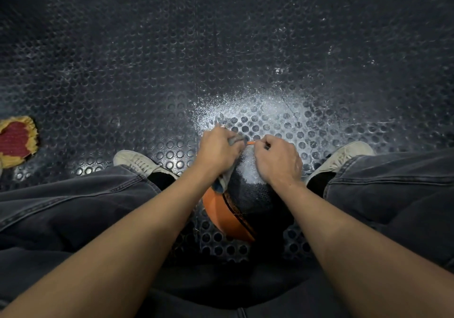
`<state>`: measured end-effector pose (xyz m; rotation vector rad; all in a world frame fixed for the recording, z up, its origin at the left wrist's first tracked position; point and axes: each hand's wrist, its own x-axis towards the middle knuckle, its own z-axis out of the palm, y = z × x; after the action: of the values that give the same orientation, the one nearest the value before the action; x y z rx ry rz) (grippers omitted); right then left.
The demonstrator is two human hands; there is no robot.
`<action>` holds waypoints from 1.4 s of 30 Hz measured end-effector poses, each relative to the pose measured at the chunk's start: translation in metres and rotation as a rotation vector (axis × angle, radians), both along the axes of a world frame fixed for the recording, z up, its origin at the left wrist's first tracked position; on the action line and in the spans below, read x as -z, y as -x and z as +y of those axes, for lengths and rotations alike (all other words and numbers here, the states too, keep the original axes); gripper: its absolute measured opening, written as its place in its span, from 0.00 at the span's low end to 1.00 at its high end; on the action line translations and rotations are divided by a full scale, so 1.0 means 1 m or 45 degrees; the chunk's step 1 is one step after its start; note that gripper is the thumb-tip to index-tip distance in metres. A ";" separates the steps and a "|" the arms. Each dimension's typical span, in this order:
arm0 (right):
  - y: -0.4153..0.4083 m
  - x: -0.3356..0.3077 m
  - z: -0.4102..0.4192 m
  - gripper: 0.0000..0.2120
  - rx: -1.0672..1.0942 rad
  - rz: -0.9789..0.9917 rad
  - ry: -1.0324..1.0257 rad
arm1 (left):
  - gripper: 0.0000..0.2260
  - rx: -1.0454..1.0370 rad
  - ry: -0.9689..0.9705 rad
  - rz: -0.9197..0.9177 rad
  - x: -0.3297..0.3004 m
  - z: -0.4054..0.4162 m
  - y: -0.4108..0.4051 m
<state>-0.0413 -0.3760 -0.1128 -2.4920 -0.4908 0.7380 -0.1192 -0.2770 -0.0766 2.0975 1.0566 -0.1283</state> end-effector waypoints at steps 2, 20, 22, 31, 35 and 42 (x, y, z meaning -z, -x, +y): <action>-0.005 0.000 -0.003 0.15 -0.006 0.024 -0.010 | 0.08 0.104 -0.083 -0.037 -0.005 -0.009 0.019; 0.013 -0.002 0.015 0.14 -0.033 -0.010 0.033 | 0.06 -0.139 -0.240 -0.078 0.005 0.000 0.029; 0.009 0.001 0.015 0.14 0.038 0.002 0.046 | 0.05 -0.152 -0.262 -0.081 0.004 -0.009 0.031; 0.016 -0.003 0.011 0.15 0.028 -0.049 0.055 | 0.13 -0.220 -0.346 -0.007 -0.004 -0.015 0.027; 0.009 -0.001 0.015 0.14 0.099 -0.022 0.095 | 0.08 -0.091 -0.399 -0.096 -0.015 -0.067 0.052; 0.027 -0.004 -0.003 0.18 -0.178 -0.071 -0.075 | 0.07 -0.282 -0.308 -0.067 0.001 -0.016 0.025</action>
<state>-0.0683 -0.3785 -0.1090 -2.4472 -0.7029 0.6980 -0.1438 -0.2930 -0.0780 2.1638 1.3184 0.1705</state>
